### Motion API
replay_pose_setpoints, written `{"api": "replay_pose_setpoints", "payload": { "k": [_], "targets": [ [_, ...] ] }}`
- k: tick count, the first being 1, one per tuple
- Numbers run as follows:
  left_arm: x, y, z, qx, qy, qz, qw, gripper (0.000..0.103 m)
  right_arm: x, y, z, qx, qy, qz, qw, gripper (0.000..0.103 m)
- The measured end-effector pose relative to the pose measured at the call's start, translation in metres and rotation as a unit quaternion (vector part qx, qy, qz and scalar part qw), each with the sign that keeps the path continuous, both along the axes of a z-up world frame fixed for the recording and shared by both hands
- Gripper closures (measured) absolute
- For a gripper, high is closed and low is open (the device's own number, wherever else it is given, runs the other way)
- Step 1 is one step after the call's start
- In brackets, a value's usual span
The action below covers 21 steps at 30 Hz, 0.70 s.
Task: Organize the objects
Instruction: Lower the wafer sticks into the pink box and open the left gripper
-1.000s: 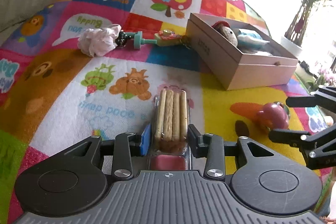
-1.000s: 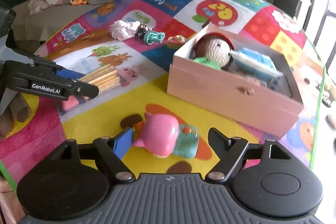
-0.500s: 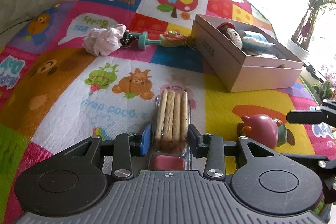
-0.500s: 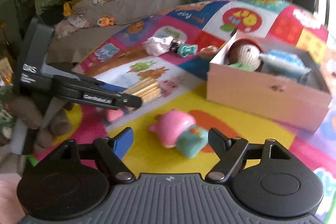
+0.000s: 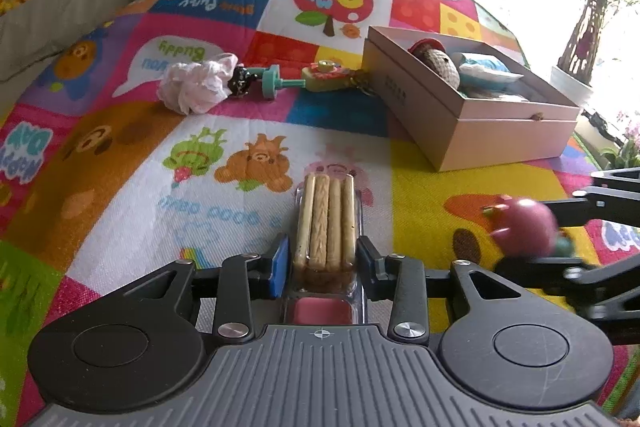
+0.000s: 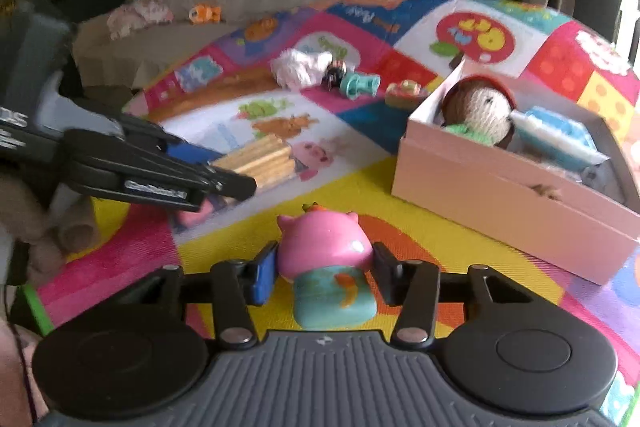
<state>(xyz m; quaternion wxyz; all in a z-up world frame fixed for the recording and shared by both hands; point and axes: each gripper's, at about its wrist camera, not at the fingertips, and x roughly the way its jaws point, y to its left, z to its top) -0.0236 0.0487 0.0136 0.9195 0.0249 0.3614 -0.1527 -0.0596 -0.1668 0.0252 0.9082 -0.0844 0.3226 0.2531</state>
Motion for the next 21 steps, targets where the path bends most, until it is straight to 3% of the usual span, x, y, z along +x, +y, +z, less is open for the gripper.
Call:
{"api": "replay_pose_setpoints", "payload": {
  "k": [3,5,9,13,16,19,21],
  "targets": [
    [0.005,0.005,0.011,-0.054,0.019,-0.016,0.9982,0.067,-0.015,-0.018,0.009,0.015,-0.016,-0.014,1.0,0.055],
    [0.008,-0.002,0.025,-0.072,0.007,-0.03,0.997,0.067,-0.022,-0.033,0.014,0.026,-0.024,-0.028,0.999,0.055],
    [0.021,-0.041,0.063,-0.063,-0.048,-0.092,0.9926,0.066,-0.028,-0.059,0.024,0.046,-0.046,-0.068,0.996,0.055],
    [0.05,-0.106,0.086,-0.058,-0.097,-0.188,0.9756,0.066,-0.03,-0.081,0.029,0.066,-0.057,-0.099,0.991,0.055],
    [0.083,-0.154,0.084,-0.024,-0.089,-0.251,0.9637,0.066,-0.03,-0.092,0.028,0.069,-0.053,-0.114,0.99,0.054],
    [0.109,-0.183,0.074,0.009,-0.069,-0.253,0.965,0.066,-0.034,-0.101,0.023,0.067,-0.049,-0.125,0.989,0.054],
    [0.119,-0.189,0.07,0.011,-0.068,-0.246,0.9668,0.066,-0.035,-0.107,0.02,0.071,-0.047,-0.13,0.988,0.054]
  ]
}}
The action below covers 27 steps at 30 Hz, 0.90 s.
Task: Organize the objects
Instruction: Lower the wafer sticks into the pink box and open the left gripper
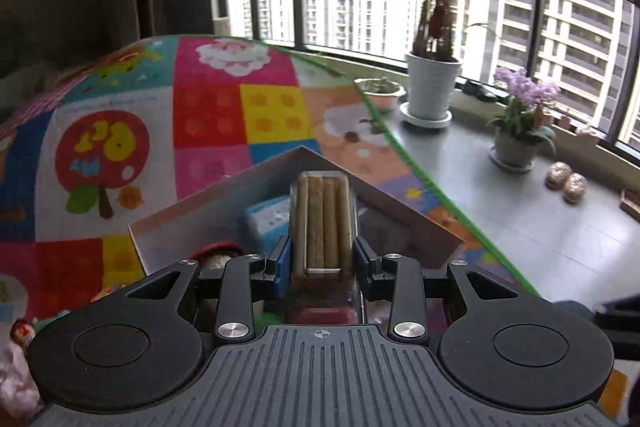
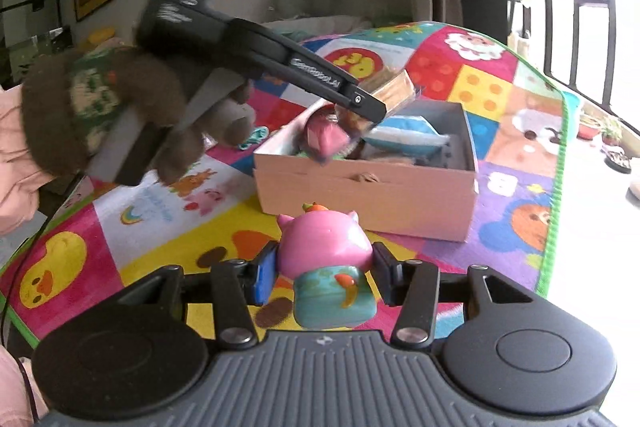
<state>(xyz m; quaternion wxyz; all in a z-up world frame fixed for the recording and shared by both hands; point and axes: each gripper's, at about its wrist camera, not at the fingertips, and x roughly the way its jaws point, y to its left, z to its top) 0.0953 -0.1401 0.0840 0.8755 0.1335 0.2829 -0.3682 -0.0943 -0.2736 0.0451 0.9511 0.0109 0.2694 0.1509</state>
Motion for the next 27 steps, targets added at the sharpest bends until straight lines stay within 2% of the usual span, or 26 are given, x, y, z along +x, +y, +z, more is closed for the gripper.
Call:
{"api": "replay_pose_setpoints", "payload": {
  "k": [3,7,8,10,12,14,16,20,24,27],
  "targets": [
    [0.007,0.0,-0.003,0.0,0.003,-0.005,1.0,0.067,0.004,-0.006,-0.005,0.009,0.007,-0.007,1.0,0.054],
    [-0.017,0.01,-0.002,0.046,-0.069,-0.028,0.9962,0.067,0.008,-0.006,-0.01,0.016,0.01,-0.009,1.0,0.054],
    [-0.018,0.013,-0.001,0.048,-0.071,-0.032,0.9958,0.067,0.009,-0.005,-0.011,0.018,0.011,-0.009,1.0,0.054],
    [-0.022,0.02,-0.002,0.038,-0.039,-0.057,0.9969,0.067,0.01,-0.005,-0.013,0.019,0.013,-0.008,1.0,0.054],
    [-0.025,0.021,-0.007,0.05,-0.02,-0.073,0.9959,0.067,0.012,-0.005,-0.014,0.018,0.017,-0.008,1.0,0.054],
    [-0.03,0.017,-0.018,0.091,-0.031,-0.058,0.9937,0.071,0.013,-0.004,-0.015,0.016,0.021,-0.011,1.0,0.054],
    [-0.027,0.019,-0.024,0.099,-0.031,-0.038,0.9939,0.071,0.012,-0.003,-0.015,0.016,0.022,-0.012,1.0,0.054],
    [-0.02,0.039,-0.022,0.07,-0.02,0.025,0.997,0.073,0.009,-0.003,-0.009,0.009,0.017,-0.015,1.0,0.054],
    [-0.028,0.082,-0.014,-0.03,0.011,0.074,0.9967,0.073,0.015,-0.008,0.013,0.011,-0.002,-0.014,1.0,0.054],
    [-0.037,0.115,-0.017,-0.086,0.041,0.122,0.988,0.073,0.037,-0.01,0.047,0.009,-0.038,-0.015,0.999,0.054]
  ]
}}
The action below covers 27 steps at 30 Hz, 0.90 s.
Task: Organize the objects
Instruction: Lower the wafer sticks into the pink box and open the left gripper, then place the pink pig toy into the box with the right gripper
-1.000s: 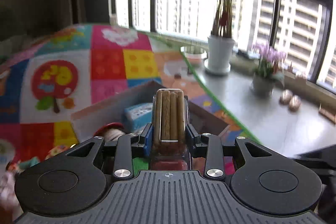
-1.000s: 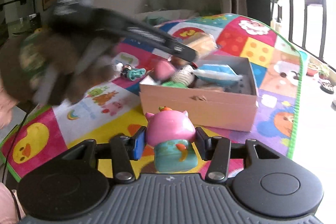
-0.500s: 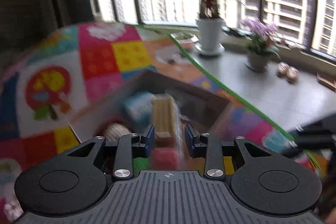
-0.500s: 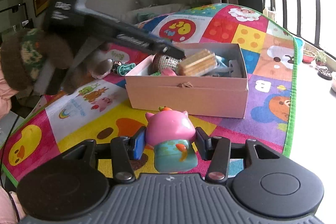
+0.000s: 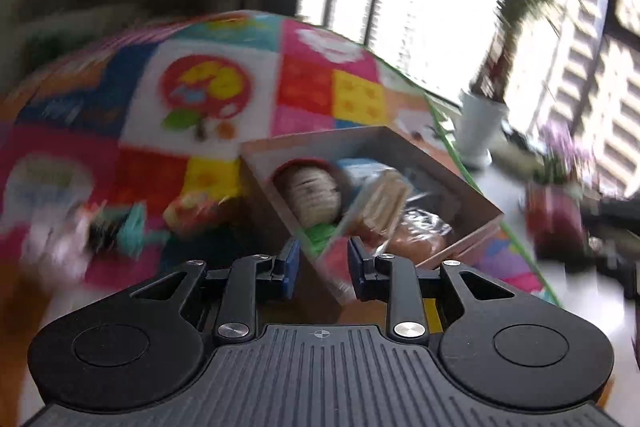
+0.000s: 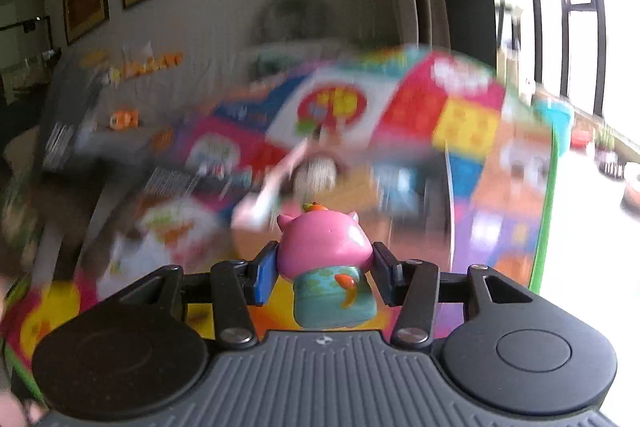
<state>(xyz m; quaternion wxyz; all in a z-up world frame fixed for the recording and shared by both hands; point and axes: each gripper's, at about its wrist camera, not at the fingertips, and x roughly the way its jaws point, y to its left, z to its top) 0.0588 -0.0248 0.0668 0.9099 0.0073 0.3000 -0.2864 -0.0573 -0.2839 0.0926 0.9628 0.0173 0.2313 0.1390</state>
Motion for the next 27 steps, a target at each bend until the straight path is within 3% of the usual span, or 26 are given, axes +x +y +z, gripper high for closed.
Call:
{"api": "replay_pose_setpoints", "payload": {
  "k": [3,6,8,10,13,16,20,23,27],
  "targets": [
    [-0.007,0.025,-0.009,-0.029,0.011,0.035,0.9989,0.073,0.047,0.008,0.034,-0.019,-0.021,-0.005,1.0,0.054],
    [-0.012,0.043,-0.016,-0.026,0.015,0.056,0.998,0.073,0.103,0.03,0.055,-0.07,-0.047,-0.019,0.996,0.054],
    [-0.014,0.056,-0.022,-0.019,0.021,0.073,0.9969,0.073,0.142,0.041,0.059,-0.092,-0.034,-0.004,0.995,0.051],
    [-0.017,0.07,-0.024,-0.015,0.009,0.092,0.9956,0.073,0.174,0.044,0.058,-0.081,0.002,-0.014,0.997,0.031],
    [-0.021,0.089,-0.025,-0.014,-0.02,0.112,0.9934,0.073,0.193,0.038,0.057,-0.039,0.032,-0.039,0.998,0.029],
    [-0.016,0.102,-0.027,-0.007,-0.045,0.12,0.9917,0.073,0.186,0.035,0.051,-0.025,0.04,-0.04,0.998,0.02],
    [-0.003,0.101,-0.03,-0.01,-0.037,0.104,0.9938,0.073,0.16,0.043,0.036,-0.054,0.029,-0.04,0.997,0.016],
    [0.008,0.089,-0.028,0.005,-0.041,0.071,0.9966,0.073,0.116,0.05,0.02,-0.061,0.01,0.002,0.998,0.0],
    [0.039,0.069,-0.019,0.024,-0.054,0.043,0.9973,0.072,0.062,0.063,-0.007,-0.067,-0.003,0.062,0.996,0.0]
  ]
}}
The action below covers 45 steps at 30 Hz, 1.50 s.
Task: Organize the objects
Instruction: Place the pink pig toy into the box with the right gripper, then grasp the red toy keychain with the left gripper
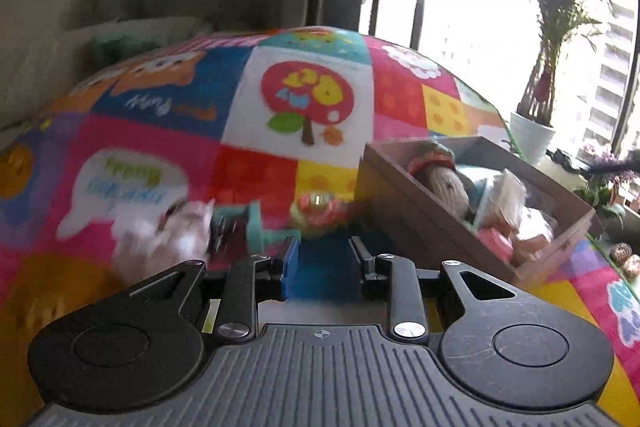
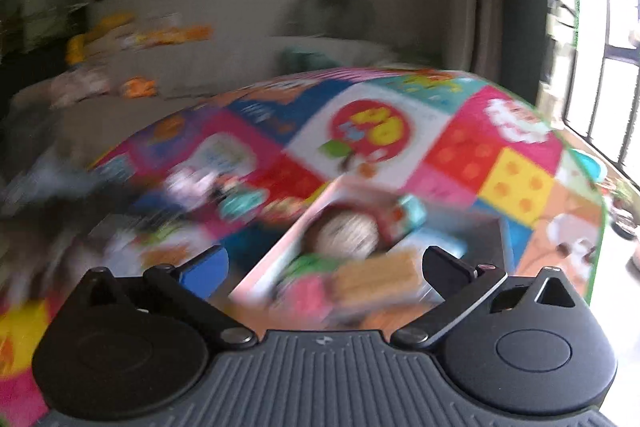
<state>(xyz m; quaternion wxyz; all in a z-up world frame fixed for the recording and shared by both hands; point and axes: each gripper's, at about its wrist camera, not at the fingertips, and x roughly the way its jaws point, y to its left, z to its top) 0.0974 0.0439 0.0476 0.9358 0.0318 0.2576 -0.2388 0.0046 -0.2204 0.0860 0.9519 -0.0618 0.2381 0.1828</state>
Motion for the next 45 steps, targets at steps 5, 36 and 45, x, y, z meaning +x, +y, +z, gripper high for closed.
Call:
{"api": "replay_pose_setpoints", "payload": {
  "k": [5,36,45],
  "targets": [
    [0.067,-0.027,0.0,0.008,0.019,0.001,0.9998,0.072,-0.033,0.008,-0.031,0.048,0.047,0.066,0.996,0.0],
    [-0.1,0.03,-0.01,0.05,0.11,-0.083,0.9891,0.072,-0.037,-0.002,-0.074,0.109,0.126,-0.01,0.986,0.0],
    [-0.132,-0.025,-0.029,0.088,0.108,-0.154,0.9782,0.047,-0.032,-0.015,-0.079,0.127,0.151,-0.092,0.976,0.0]
  ]
}}
